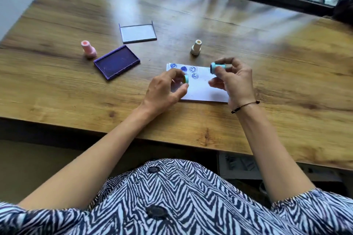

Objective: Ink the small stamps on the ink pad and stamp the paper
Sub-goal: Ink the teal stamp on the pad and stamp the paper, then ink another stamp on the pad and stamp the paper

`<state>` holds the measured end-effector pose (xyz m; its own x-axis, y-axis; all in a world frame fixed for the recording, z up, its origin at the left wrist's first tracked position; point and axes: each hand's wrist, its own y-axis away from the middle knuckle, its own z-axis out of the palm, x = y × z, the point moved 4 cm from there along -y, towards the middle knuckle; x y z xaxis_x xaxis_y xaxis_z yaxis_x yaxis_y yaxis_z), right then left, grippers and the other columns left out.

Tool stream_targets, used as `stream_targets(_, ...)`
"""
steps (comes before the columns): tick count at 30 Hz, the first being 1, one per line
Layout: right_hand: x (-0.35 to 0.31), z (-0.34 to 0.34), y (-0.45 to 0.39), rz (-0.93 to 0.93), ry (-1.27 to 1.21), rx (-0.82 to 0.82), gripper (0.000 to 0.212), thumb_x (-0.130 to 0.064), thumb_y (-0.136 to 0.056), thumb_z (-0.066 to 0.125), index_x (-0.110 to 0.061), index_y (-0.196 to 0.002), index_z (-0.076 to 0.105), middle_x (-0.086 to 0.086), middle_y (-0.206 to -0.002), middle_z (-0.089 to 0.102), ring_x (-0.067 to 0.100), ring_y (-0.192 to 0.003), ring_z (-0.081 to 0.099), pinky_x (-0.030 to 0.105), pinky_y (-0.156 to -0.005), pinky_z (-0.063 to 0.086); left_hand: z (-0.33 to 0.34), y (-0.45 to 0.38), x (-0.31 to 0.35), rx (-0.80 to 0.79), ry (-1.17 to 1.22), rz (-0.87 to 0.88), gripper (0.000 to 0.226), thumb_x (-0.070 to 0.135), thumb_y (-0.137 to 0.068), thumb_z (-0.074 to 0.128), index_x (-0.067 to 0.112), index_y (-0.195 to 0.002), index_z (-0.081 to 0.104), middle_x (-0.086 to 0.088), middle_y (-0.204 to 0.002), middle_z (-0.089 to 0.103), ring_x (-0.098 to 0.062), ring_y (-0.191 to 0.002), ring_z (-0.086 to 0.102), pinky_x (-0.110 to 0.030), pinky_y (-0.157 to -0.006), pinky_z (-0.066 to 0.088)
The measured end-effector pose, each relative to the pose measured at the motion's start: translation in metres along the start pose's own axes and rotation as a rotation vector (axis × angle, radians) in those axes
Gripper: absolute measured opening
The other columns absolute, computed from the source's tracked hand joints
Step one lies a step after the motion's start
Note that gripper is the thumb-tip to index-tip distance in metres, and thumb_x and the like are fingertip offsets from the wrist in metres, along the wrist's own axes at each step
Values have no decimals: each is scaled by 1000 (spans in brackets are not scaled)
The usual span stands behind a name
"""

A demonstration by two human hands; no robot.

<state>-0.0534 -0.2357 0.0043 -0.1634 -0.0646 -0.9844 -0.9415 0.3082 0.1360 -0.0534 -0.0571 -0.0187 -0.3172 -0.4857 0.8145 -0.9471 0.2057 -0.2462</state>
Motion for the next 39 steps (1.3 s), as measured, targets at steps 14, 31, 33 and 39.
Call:
stream_targets(14, -16, 50, 23, -103, -23, -306, 18, 0, -83, 60, -17, -80, 64, 3, -71, 63, 10, -48, 58, 23, -55, 54, -21, 1, -4, -9, 573, -192, 19, 12, -78, 67, 26, -91, 64, 6, -90, 68, -7, -86, 65, -21, -82, 52)
stream_targets(31, -57, 200, -1, -493, 498, -573, 13, -1, -73, 63, -5, -85, 68, -1, -61, 57, 23, -62, 55, 32, -63, 45, -112, 17, -51, 556, 519, -447, 21, 2, -83, 58, 1, -104, 63, -1, -83, 65, 7, -61, 57, -8, -66, 46)
stream_targets(33, -65, 231, -16, -621, 655, -560, 16, -7, -74, 64, -8, -89, 69, 10, -83, 67, 27, -80, 60, 32, -71, 44, -120, 20, -59, 656, 509, -489, 23, 3, -82, 59, 4, -105, 63, -5, -90, 63, 7, -58, 54, -9, -65, 45)
stream_targets(39, -52, 286, -36, -786, 1101, -661, 22, -15, -76, 59, -7, -95, 67, 22, -109, 61, 40, -99, 59, 36, -77, 49, -126, 30, -68, 720, 521, -555, 17, 5, -84, 56, 10, -97, 65, -8, -81, 65, -13, -69, 57, -30, -72, 50)
